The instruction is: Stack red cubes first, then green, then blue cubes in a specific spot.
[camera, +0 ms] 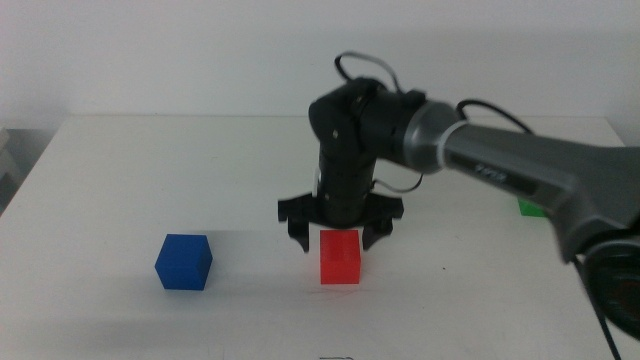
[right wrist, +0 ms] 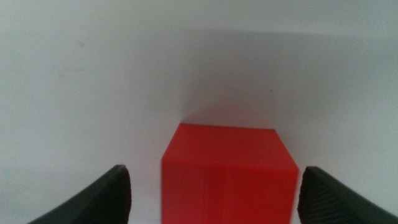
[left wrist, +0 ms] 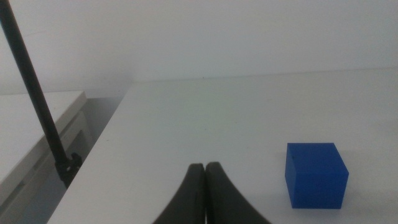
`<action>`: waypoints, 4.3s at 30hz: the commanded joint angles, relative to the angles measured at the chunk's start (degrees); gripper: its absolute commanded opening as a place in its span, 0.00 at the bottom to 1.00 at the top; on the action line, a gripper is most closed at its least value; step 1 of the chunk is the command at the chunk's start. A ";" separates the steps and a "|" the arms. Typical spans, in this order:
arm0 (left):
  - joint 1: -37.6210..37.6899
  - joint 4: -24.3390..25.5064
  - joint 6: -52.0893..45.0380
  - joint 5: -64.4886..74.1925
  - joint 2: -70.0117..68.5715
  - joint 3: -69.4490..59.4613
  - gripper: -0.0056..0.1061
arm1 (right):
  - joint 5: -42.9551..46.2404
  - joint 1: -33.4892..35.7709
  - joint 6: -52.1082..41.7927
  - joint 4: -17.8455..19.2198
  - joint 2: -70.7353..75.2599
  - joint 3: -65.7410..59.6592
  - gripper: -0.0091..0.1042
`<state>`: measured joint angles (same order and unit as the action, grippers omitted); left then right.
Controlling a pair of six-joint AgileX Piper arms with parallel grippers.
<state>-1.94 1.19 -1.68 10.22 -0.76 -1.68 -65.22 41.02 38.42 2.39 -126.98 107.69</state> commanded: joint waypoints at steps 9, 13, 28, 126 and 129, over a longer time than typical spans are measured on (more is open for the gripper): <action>0.12 -0.43 0.05 -4.80 -1.16 0.15 0.04 | -2.71 -6.87 -8.71 2.70 16.43 1.55 0.82; 0.12 -0.43 0.05 -4.80 -1.16 0.15 0.04 | -6.02 -12.90 -12.82 4.15 19.81 1.55 0.82; 0.12 -0.43 0.05 -4.80 -1.16 0.15 0.04 | -9.21 -34.15 -21.91 5.53 19.65 1.55 0.81; 0.12 -0.43 0.05 -4.80 -1.16 0.15 0.04 | -9.31 -1.43 -2.09 3.25 13.96 1.54 0.07; 0.12 -0.43 0.05 -4.80 -1.16 0.15 0.04 | -9.31 -0.91 -2.22 3.26 12.97 1.54 0.07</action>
<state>-1.94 1.19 -1.68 10.22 -0.76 -1.68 -70.41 39.80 36.19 4.71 -116.88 107.29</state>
